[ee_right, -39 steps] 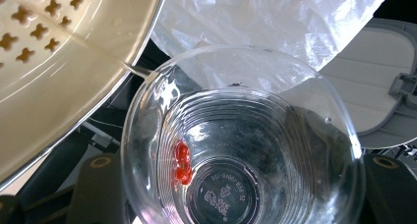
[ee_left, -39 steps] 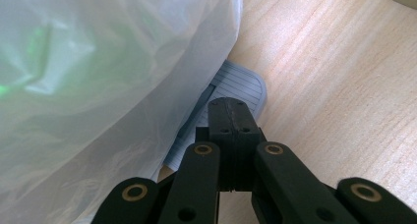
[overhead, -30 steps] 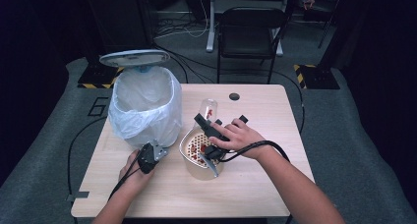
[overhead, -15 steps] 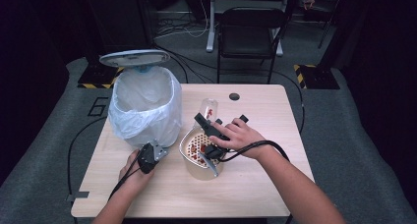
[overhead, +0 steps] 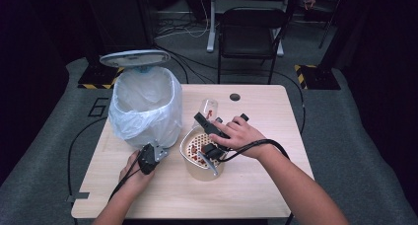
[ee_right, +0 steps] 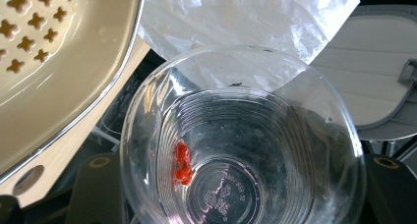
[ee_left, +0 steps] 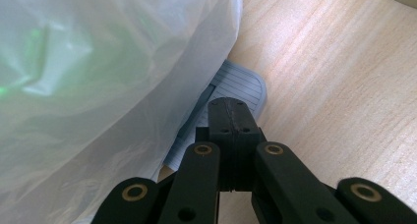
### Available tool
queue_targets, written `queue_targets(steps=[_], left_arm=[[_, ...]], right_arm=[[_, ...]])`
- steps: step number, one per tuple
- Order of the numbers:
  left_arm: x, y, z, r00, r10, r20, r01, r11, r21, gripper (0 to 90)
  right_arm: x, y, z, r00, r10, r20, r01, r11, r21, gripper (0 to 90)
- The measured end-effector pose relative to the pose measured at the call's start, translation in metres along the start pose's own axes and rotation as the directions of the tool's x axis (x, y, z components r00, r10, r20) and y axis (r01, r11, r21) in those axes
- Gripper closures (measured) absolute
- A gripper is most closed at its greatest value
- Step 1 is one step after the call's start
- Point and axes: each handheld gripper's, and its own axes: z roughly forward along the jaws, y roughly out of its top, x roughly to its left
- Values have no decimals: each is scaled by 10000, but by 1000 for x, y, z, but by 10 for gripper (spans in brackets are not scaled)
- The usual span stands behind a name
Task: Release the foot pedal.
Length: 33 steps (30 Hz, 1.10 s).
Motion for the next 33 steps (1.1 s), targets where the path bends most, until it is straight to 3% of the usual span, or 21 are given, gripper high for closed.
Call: queue_targets(steps=[1, 2, 5, 8, 10, 14, 15, 16, 17, 18, 19, 21, 22, 24, 26, 27, 28, 29, 30, 31, 33], left_arm=[[0, 0, 0, 10000, 0, 0, 0, 10000, 0, 900], [0, 0, 0, 10000, -5, -16, 5, 10000, -19, 900], [0, 0, 0, 10000, -37, 27, 37, 10000, -19, 900], [0, 0, 0, 10000, -53, 39, 53, 10000, -9, 900], [-4, -1, 2, 9980, -613, 164, 615, 9980, -108, 900], [-1, 0, 1, 9999, -139, 86, 139, 9999, -14, 900], [-1, 0, 1, 9999, -147, 86, 147, 9999, -14, 900], [-1, 0, 1, 9999, -137, 89, 137, 9999, -4, 900], [-1, 0, 1, 9999, -137, 89, 137, 9999, -4, 900], [-1, 0, 1, 9998, -204, 77, 204, 9998, -56, 900], [-1, 0, 1, 9998, -204, 77, 204, 9998, -56, 900], [-1, 0, 1, 9997, -224, 91, 224, 9997, -55, 900], [-1, 0, 1, 9997, -229, 81, 229, 9997, -57, 900], [-1, 0, 1, 9998, -173, 53, 173, 9998, -80, 900], [-1, 0, 1, 9997, -218, 54, 218, 9997, -78, 900], [-1, 0, 1, 9998, -212, 59, 212, 9997, -81, 900], [1, 0, 1, 10000, -74, -30, 74, 10000, -66, 900], [1, 0, 1, 10000, -74, -30, 74, 10000, -66, 900], [1, 0, 1, 10000, -81, -36, 81, 9999, -71, 900], [1, 0, 1, 10000, -62, -32, 62, 10000, -56, 900], [1, 0, 1, 10000, -92, -35, 92, 9999, -71, 900]], right_arm=[[0, 0, 0, 10000, 0, 0, 0, 10000, 0, 341], [-8, -1, 0, 9954, 321, -899, -317, 9995, 64, 341], [-14, -3, 0, 9893, 701, -1279, -690, 9975, 136, 341], [-24, -7, 1, 9719, 1423, -1873, -1431, 9897, 95, 341], [-29, -9, 1, 9499, 2212, -2207, -2228, 9747, 176, 342], [-39, -13, 1, 9050, 3132, -2881, -3196, 9472, 258, 342], [-44, -15, 2, 8886, 3312, -3174, -3410, 9397, 259, 342], [-48, -18, 2, 8577, 3661, -3610, -3791, 9246, 370, 342], [-48, -18, 2, 8577, 3661, -3610, -3791, 9246, 370, 342], [-52, -20, 4, 8253, 3958, -4029, -4113, 9100, 515, 342], [-52, -20, 4, 8253, 3958, -4029, -4113, 9100, 515, 342], [-56, -23, 7, 7919, 4136, -4493, -4377, 8975, 548, 343], [-57, -24, 7, 7841, 4195, -4575, -4428, 8945, 612, 343], [-60, -26, 10, 7465, 4295, -5082, -4626, 8840, 677, 343], [-63, -29, 12, 7225, 4408, -5327, -4838, 8727, 660, 343], [-65, -30, 13, 7019, 4534, -5493, -4964, 8645, 792, 343], [-69, -33, 14, 6491, 4851, -5860, -5326, 8398, 1053, 343], [-69, -33, 14, 6491, 4851, -5860, -5326, 8398, 1053, 343], [-72, -37, 15, 6044, 5074, -6141, -5592, 8193, 1266, 342], [-72, -37, 15, 6044, 5074, -6141, -5592, 8193, 1266, 342], [-77, -40, 17, 5602, 5406, -6276, -5993, 7875, 1434, 342]])
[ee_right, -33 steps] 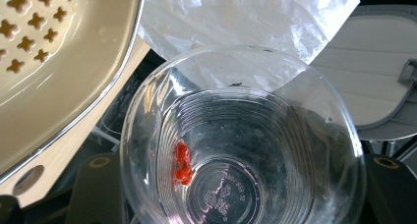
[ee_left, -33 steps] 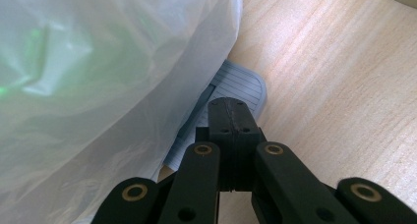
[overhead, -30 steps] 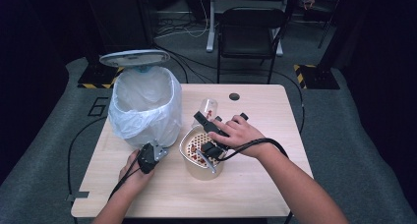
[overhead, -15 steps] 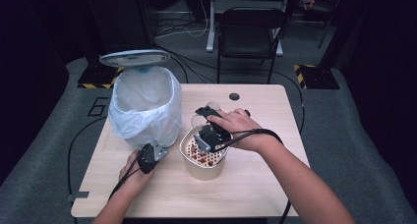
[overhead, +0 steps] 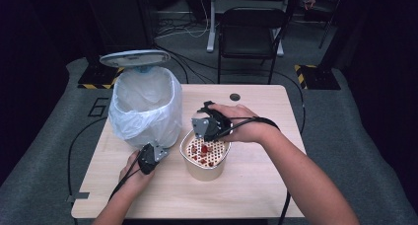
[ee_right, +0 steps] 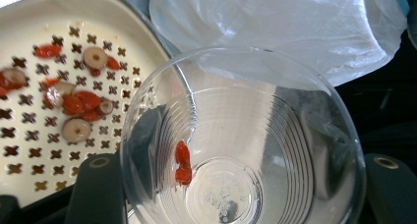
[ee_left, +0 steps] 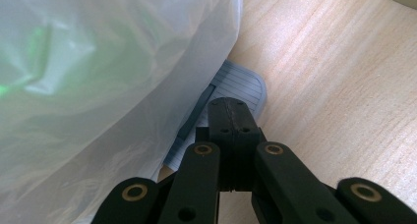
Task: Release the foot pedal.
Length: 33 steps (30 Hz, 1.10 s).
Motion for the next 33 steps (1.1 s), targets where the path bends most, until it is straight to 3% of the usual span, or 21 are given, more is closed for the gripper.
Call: queue_targets(steps=[4, 5, 9, 11, 12, 13, 16, 17, 20, 21, 22, 23, 24, 26, 27, 28, 29, 30, 31, 32, 33], left_arm=[[0, 0, 0, 10000, 31, 77, -31, 10000, 59, 900], [-1, 0, -1, 10000, 54, -84, -54, 10000, 36, 900], [0, 0, 0, 10000, 50, -72, -50, 10000, 22, 900], [0, 0, 0, 10000, 11, -94, -11, 10000, 22, 900], [0, 0, 0, 10000, 11, -92, -11, 10000, 16, 900], [0, 0, 0, 10000, -9, -87, 9, 10000, 6, 900], [0, 0, 0, 10000, -22, -89, 22, 10000, 3, 900], [1, 1, -1, 10000, 4, 66, -5, 9999, 166, 900], [2, 1, -1, 9998, 145, 134, -147, 9998, 126, 900], [2, 1, -1, 9998, 129, 129, -131, 9998, 119, 900], [2, 1, -1, 9998, 129, 129, -131, 9998, 119, 900], [2, 1, -1, 9998, 102, 153, -104, 9999, 109, 900], [2, 1, -1, 9998, 102, 153, -104, 9999, 109, 900], [2, 1, -1, 9998, 92, 159, -94, 9999, 118, 900], [2, 1, -1, 9998, 100, 159, -102, 9999, 125, 900], [2, 1, -1, 9998, 95, 163, -97, 9999, 120, 900], [1, 1, -1, 9999, 35, 113, -36, 9999, 159, 900], [2, 1, -1, 9998, 16, 194, -19, 9999, 130, 900], [2, 0, 0, 9997, -2, 248, 0, 10000, 69, 900], [2, 0, 0, 9997, 3, 248, -4, 10000, 70, 900], [2, 1, 0, 9997, 64, 244, -65, 10000, 54, 900]], right_arm=[[-10, -1, -5, 9929, 1056, -541, -1071, 9939, -245, 343], [-15, -2, -6, 9857, 1438, -881, -1471, 9886, -318, 343], [-19, -2, -7, 9792, 1701, -1110, -1746, 9841, -319, 343], [-23, -2, -8, 9599, 2337, -1551, -2417, 9697, -350, 344], [-26, -3, -8, 9577, 2356, -1652, -2461, 9681, -461, 343], [-31, -4, -9, 9389, 2777, -2035, -2945, 9540, -570, 344], [-37, -4, -11, 9264, 3000, -2278, -3235, 9434, -733, 345], [-40, -4, -13, 9120, 3244, -2509, -3508, 9340, -673, 345], [-49, -5, -16, 8958, 3561, -2660, -3917, 9153, -936, 346], [-54, -6, -17, 8812, 3786, -2830, -4190, 9028, -967, 346], [-54, -6, -17, 8812, 3786, -2830, -4190, 9028, -967, 346], [-59, -7, -18, 8558, 4159, -3076, -4620, 8821, -926, 346], [-59, -7, -18, 8558, 4159, -3076, -4620, 8821, -926, 346], [-63, -9, -18, 8373, 4427, -3209, -4940, 8641, -966, 346], [-67, -10, -19, 8143, 4747, -3340, -5315, 8411, -1006, 346], [-68, -10, -19, 8057, 4850, -3402, -5449, 8319, -1045, 346], [-71, -11, -20, 7847, 5087, -3541, -5732, 8130, -1022, 345], [-74, -11, -21, 7740, 5206, -3604, -5901, 7994, -1126, 345], [-79, -11, -23, 7502, 5476, -3706, -6276, 7661, -1384, 346], [-79, -11, -23, 7502, 5476, -3706, -6276, 7661, -1384, 346], [-83, -10, -24, 7366, 5628, -3750, -6467, 7484, -1473, 345]])
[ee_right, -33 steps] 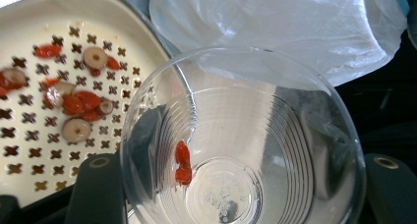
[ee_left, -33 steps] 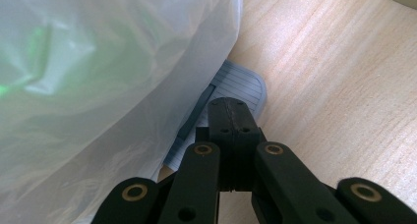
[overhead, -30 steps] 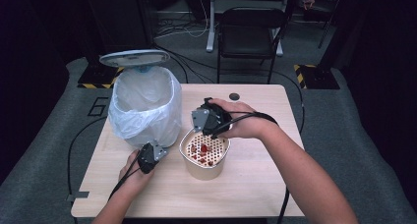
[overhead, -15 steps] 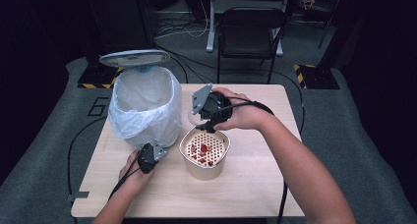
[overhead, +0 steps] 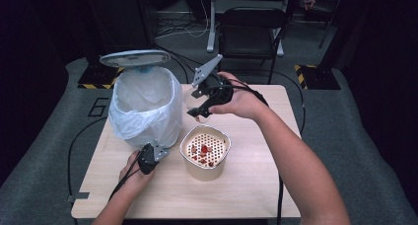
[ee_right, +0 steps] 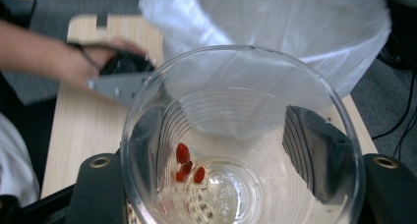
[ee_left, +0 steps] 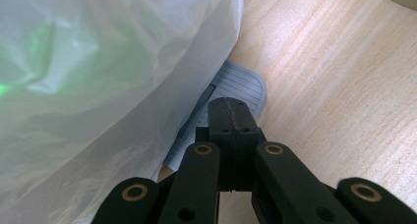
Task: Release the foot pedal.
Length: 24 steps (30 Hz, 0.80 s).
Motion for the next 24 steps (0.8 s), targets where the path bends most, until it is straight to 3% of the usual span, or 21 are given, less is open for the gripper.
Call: queue_targets(steps=[1, 2, 3, 5, 6, 12, 18, 24], left_arm=[[0, 0, 0, 10000, -8, 0, 8, 10000, -12, 900], [0, 0, 0, 10000, -21, 10, 21, 10000, -7, 900], [-1, -1, -1, 9998, -212, -16, 212, 9997, 73, 900], [0, 0, 0, 10000, -88, 2, 88, 9999, 50, 900], [0, 0, 0, 10000, -72, -15, 72, 10000, 60, 900], [0, -1, 0, 9998, -92, -183, 92, 10000, -23, 900], [0, 0, 0, 9999, -89, -57, 89, 9999, 53, 900], [-1, -1, 0, 9998, -101, -183, 101, 9999, -35, 900]], right_arm=[[-2, 4, -2, 9997, 223, 41, -222, 9995, -208, 345], [-5, 10, -4, 9986, 532, 59, -527, 9959, -741, 345], [-5, 10, -4, 9986, 532, 59, -527, 9959, -741, 345], [-9, 20, -4, 9962, 843, 221, -816, 9913, -1029, 344], [-10, 26, -3, 9932, 1106, 368, -1066, 9896, -970, 345], [-14, 47, 8, 9851, 1618, 576, -1536, 9801, -1261, 342], [-12, 67, 27, 9816, 1769, 714, -1660, 9765, -1374, 338], [-11, 80, 42, 9768, 1967, 850, -1829, 9720, -1474, 333]])
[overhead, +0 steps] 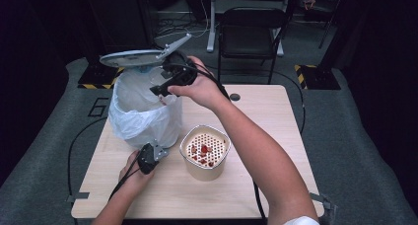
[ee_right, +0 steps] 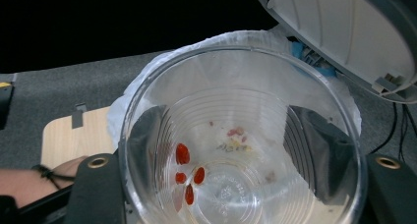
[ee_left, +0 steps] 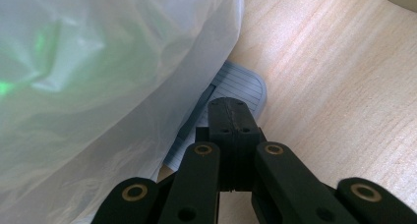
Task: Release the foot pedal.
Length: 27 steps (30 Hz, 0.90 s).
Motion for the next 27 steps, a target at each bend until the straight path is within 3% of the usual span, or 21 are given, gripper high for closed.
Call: queue_targets(steps=[1, 6, 7, 12, 18, 19, 22, 23, 24, 27], left_arm=[[1, 0, -1, 9996, 39, 284, -42, 9999, 105, 900], [2, 0, -1, 9996, 26, 284, -29, 9999, 105, 900], [0, 0, 0, 10000, 12, -3, -12, 10000, 20, 900], [0, 0, 0, 10000, 49, -13, -49, 10000, 55, 900], [0, 0, 0, 10000, 40, -20, -39, 10000, 47, 900], [1, 1, -1, 9998, 59, 167, -61, 9999, 142, 900], [-1, 1, 0, 9998, 186, -75, -185, 9998, 68, 900], [0, 1, -1, 9998, 173, 54, -174, 9997, 191, 900], [1, 1, -1, 9998, 109, 146, -111, 9998, 178, 900], [0, 0, -1, 9998, 2, 195, -6, 9998, 182, 900]], right_arm=[[0, 1, 3, 10000, 23, 66, -22, 10000, -34, 331], [-5, 1, 18, 9985, 331, 433, -328, 9994, -72, 326], [-5, 1, 21, 9982, 402, 439, -399, 9992, -70, 325], [-4, 6, 36, 9962, 671, 558, -659, 9976, -233, 314], [-2, 8, 57, 9929, 865, 820, -875, 9961, 86, 290], [-2, 7, 61, 9929, 825, 852, -828, 9966, -4, 289], [0, 6, 68, 9905, 926, 1015, -935, 9956, 41, 280], [1, 6, 71, 9871, 1174, 1091, -1175, 9931, -55, 267], [1, 5, 73, 9869, 1121, 1158, -1109, 9937, -170, 234], [6, 1, 79, 9749, 1644, 1500, -1575, 9859, -567, 35]])
